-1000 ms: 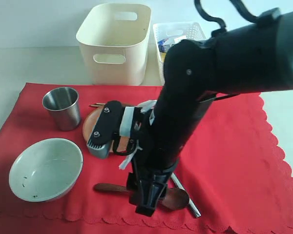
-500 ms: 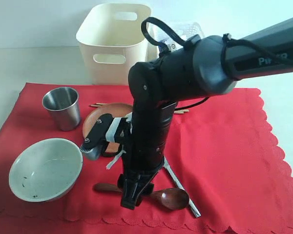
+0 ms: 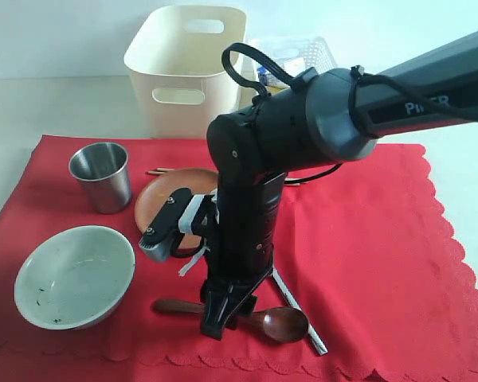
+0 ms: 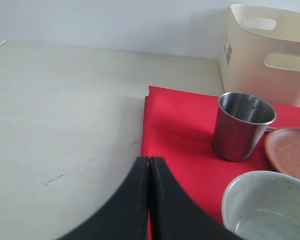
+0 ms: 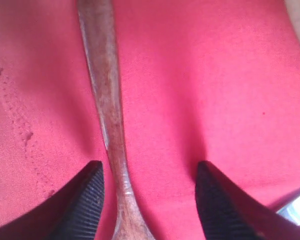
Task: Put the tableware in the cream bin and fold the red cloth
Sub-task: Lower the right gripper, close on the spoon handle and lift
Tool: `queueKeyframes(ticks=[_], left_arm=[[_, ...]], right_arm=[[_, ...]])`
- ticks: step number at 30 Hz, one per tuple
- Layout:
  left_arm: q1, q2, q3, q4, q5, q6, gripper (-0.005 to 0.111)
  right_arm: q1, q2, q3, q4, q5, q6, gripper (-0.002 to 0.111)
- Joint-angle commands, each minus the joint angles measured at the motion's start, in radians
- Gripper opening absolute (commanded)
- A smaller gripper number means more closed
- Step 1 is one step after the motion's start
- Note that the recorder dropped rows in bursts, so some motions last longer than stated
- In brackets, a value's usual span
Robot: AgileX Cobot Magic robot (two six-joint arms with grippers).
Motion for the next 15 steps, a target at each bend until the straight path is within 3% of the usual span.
queueKeyframes(ticks=[1,9,11,14,15], left_arm=[[0.004,-0.006,0.003,-0.005,-0.009,0.000,0.000],[0.004,-0.006,0.003,-0.005,-0.009,0.000,0.000],[0.004,-0.006,0.003,-0.005,-0.009,0.000,0.000],[0.004,-0.006,0.003,-0.005,-0.009,0.000,0.000],[0.004,-0.006,0.003,-0.005,-0.009,0.000,0.000]], right_arm=[[0.001,0.000,-0.007,0.008,-0.002,-0.011,0.052],[0.001,0.019,-0.007,0.010,0.016,-0.011,0.050],[0.001,0.028,-0.007,0.003,0.019,-0.011,0.038],[0.001,0.028,-0.007,0.003,0.015,-0.002,0.004],[0.001,0.023,-0.007,0.005,0.019,0.000,0.000]])
